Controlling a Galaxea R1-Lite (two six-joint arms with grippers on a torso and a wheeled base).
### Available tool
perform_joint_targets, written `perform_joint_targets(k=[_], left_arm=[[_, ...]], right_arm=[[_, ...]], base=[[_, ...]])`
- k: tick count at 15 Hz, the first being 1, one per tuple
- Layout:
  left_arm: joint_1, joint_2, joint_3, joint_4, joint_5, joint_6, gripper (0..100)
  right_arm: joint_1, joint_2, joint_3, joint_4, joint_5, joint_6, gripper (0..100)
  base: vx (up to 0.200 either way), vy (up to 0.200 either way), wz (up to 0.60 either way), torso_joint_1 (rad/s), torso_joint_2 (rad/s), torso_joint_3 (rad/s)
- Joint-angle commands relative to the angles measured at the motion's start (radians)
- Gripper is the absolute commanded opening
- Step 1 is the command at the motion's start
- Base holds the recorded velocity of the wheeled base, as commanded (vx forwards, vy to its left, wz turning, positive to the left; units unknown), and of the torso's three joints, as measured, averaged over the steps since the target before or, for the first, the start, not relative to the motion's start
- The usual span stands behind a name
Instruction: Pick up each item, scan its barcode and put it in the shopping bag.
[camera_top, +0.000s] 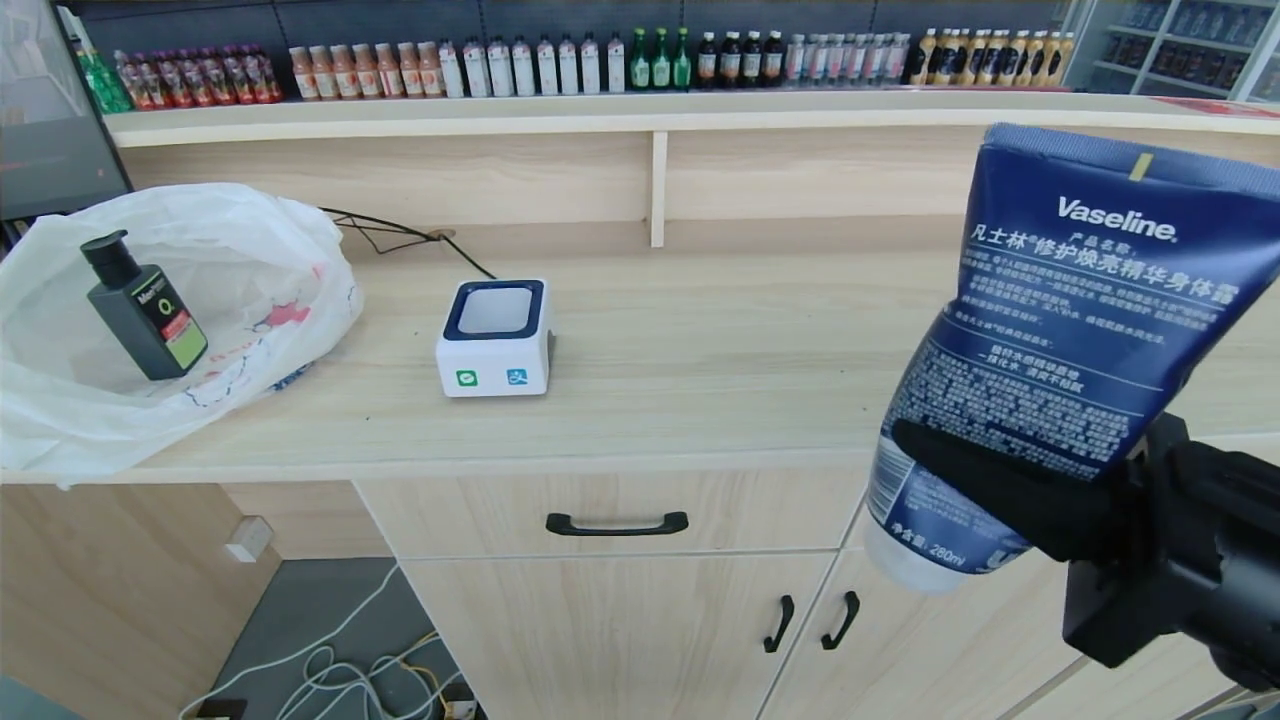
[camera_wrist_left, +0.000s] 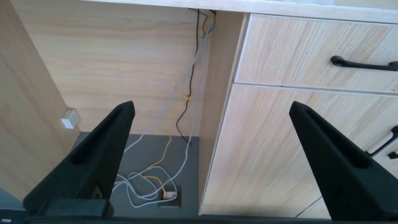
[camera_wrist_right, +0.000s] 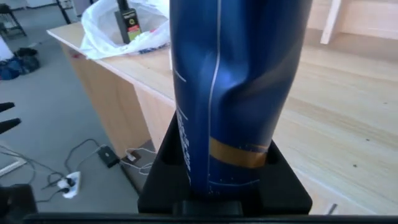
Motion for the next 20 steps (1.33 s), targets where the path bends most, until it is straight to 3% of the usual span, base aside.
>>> perform_joint_targets(k=[1,6,9,13,17,20], left_arm=[[0.0,0.0,0.0,0.0,0.0,0.001,100],[0.0,0.0,0.0,0.0,0.0,0.001,100],[0.0,0.0,0.0,0.0,0.0,0.0,100],[0.0,0.0,0.0,0.0,0.0,0.0,100],[-0.002,0.0,0.0,0.0,0.0,0.0,100],[0.0,0.0,0.0,0.0,0.0,0.0,100]], right_arm=[[0.015,0.02,0.006,0.0,0.049,0.027,0],[0.016,0.112,-0.053,-0.026,0.324,0.188,0],[0.044,0.264,-0.174,-0.166,0.357,0.365,0],[0.127,0.505,-0.268,-0.505,0.367,0.509,0],[0.17,0.482,-0.268,-0.542,0.469,0.695,0],[0.147,0.494,-0.277,-0.566,0.474,0.774,0]], base=[[0.0,0.0,0.0,0.0,0.0,0.0],[0.0,0.0,0.0,0.0,0.0,0.0],[0.0,0.0,0.0,0.0,0.0,0.0],[0.0,0.0,0.0,0.0,0.0,0.0],[0.0,0.0,0.0,0.0,0.0,0.0],[0.0,0.0,0.0,0.0,0.0,0.0]])
